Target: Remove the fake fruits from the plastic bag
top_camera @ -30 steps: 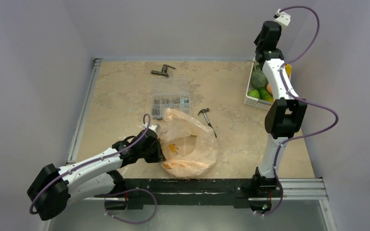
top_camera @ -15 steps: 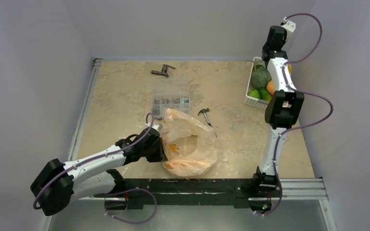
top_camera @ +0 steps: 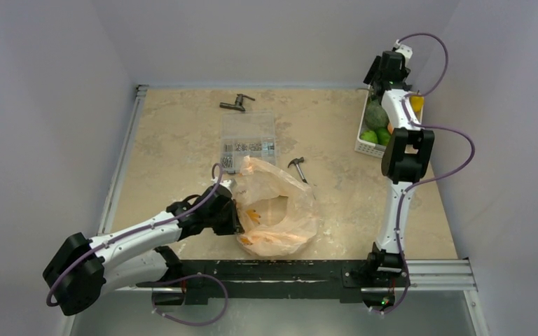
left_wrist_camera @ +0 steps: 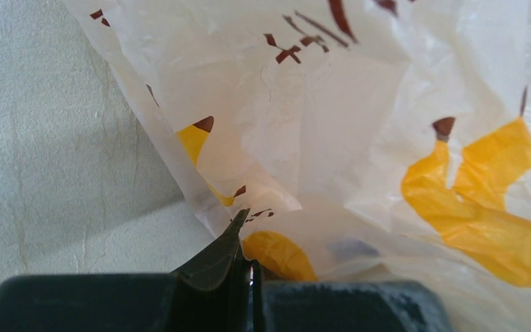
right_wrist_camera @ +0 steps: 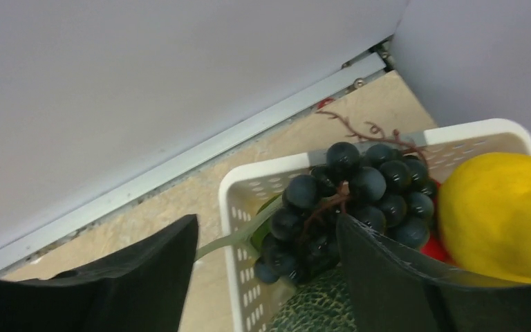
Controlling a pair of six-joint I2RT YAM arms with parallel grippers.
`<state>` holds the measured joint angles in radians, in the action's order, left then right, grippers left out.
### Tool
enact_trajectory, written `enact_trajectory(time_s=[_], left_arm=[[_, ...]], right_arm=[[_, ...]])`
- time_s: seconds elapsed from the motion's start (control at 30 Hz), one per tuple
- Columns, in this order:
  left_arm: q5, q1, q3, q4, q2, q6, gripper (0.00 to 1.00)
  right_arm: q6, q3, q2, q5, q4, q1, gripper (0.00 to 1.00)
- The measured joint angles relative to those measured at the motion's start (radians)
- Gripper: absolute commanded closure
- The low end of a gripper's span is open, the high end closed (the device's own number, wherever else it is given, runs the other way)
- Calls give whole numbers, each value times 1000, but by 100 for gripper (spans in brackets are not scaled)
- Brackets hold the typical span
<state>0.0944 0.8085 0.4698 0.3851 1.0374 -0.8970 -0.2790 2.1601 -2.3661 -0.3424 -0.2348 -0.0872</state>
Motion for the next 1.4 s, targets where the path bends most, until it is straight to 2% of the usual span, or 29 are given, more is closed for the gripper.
enact_trajectory(time_s=[0.17,0.27,0.5,0.73,0.87,1.03,1.17,1.23,1.4], left_arm=[[0,0,0,6,-27,-1,100],[-1,0,0,6,-45,-1,100],[2,0,0,6,-66,-2,100],[7,0,0,4,-69,-1,100],[9,0,0,0,-61,-1,100],[9,0,0,-3,-51,-1,100],[10,0,0,-3,-42,-1,100],[10,0,0,-3,-38,-2,100],[6,0,0,-2,-33,-8,100]], right_arm=[[-4,-37,52,65,-31,15,21],[-24,-128,162,97,-53,27,19],[-104,-570,649,148,16,114,17],[-132,-967,991,252,82,340,17],[-159,-1175,1127,317,48,464,17],[-193,-1381,1359,354,-47,534,18],[-199,-1454,1523,364,-65,629,20],[-193,-1460,1564,359,-57,733,23],[-159,-1460,1530,305,21,1000,41]])
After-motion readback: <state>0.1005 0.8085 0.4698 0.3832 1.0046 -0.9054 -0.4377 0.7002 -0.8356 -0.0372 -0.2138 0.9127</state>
